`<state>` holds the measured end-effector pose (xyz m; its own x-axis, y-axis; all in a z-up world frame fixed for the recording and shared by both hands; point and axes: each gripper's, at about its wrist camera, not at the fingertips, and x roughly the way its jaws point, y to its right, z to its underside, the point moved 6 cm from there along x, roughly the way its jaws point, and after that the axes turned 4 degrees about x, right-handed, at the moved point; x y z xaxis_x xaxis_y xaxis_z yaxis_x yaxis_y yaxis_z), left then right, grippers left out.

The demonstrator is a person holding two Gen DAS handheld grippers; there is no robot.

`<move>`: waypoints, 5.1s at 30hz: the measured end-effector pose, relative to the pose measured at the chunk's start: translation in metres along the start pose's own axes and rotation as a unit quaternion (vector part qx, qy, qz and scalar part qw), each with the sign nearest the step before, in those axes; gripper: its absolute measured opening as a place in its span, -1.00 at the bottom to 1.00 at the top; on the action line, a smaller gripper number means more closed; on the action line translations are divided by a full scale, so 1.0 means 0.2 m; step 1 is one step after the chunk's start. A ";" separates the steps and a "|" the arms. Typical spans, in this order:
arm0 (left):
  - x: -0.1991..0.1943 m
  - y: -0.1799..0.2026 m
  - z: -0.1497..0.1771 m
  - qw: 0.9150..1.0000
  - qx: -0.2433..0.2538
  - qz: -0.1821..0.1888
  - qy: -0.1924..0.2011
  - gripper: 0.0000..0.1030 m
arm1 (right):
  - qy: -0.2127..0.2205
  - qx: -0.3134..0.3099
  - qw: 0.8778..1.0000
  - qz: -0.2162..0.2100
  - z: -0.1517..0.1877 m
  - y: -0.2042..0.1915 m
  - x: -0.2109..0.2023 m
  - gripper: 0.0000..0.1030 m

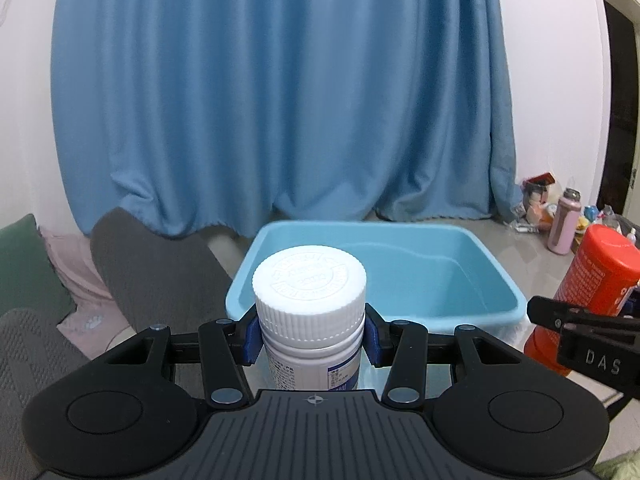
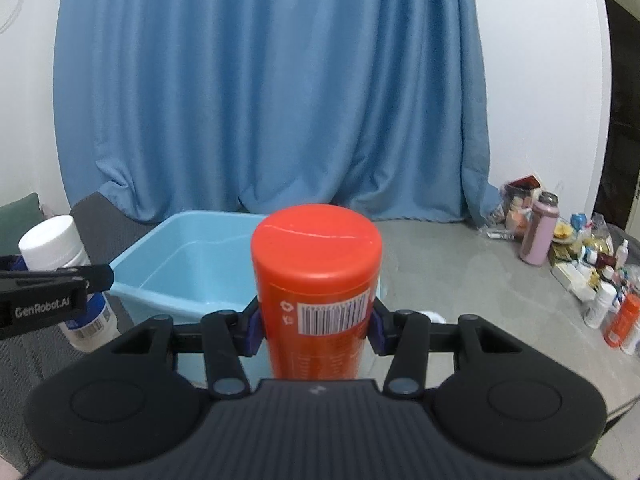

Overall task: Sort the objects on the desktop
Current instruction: 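Carry both held bottles over the light blue tub with both tools, then open both grippers to drop the bottles into the tub, then withdraw both tools and move the right tool toward the white jar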

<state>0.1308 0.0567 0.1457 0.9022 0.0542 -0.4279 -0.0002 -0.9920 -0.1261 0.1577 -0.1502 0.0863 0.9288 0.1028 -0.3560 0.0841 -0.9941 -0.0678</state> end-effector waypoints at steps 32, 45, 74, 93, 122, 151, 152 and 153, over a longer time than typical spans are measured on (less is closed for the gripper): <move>0.91 0.05 -0.17 0.998 -0.001 -0.006 -0.056 -0.07 | -0.063 -0.020 0.997 -0.028 -0.09 -0.04 0.75 -0.04; 1.09 0.01 -0.06 0.996 -0.010 -0.002 -0.084 0.01 | -0.100 -0.046 0.993 -0.029 -0.01 -0.13 0.87 0.13; 0.46 -0.05 0.02 0.999 -0.030 -0.001 -0.012 0.43 | -0.012 0.002 1.000 -0.001 -0.01 -0.05 0.28 0.41; 0.15 0.00 0.43 0.999 -0.004 0.000 -0.035 0.43 | -0.013 0.001 1.000 0.014 0.26 0.07 0.03 0.41; 0.14 0.09 0.82 0.997 -0.021 0.016 -0.069 0.43 | -0.054 0.034 0.995 0.071 0.68 0.31 -0.03 0.40; 0.35 0.19 0.77 0.996 -0.056 -0.005 -0.076 0.43 | -0.066 0.039 0.995 0.064 0.65 0.52 0.23 0.40; 0.36 0.19 0.77 0.995 -0.056 -0.005 -0.077 0.43 | -0.067 0.039 0.995 0.063 0.65 0.52 0.24 0.40; 0.37 0.20 0.76 0.995 -0.056 -0.007 -0.078 0.43 | -0.067 0.039 0.995 0.063 0.64 0.52 0.26 0.40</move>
<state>0.1314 0.0393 -0.0278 0.8243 0.0759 -0.5610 0.0669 -0.9971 -0.0365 0.1680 -0.2448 -0.0589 0.8732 -0.0133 -0.4872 -0.0623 -0.9945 -0.0844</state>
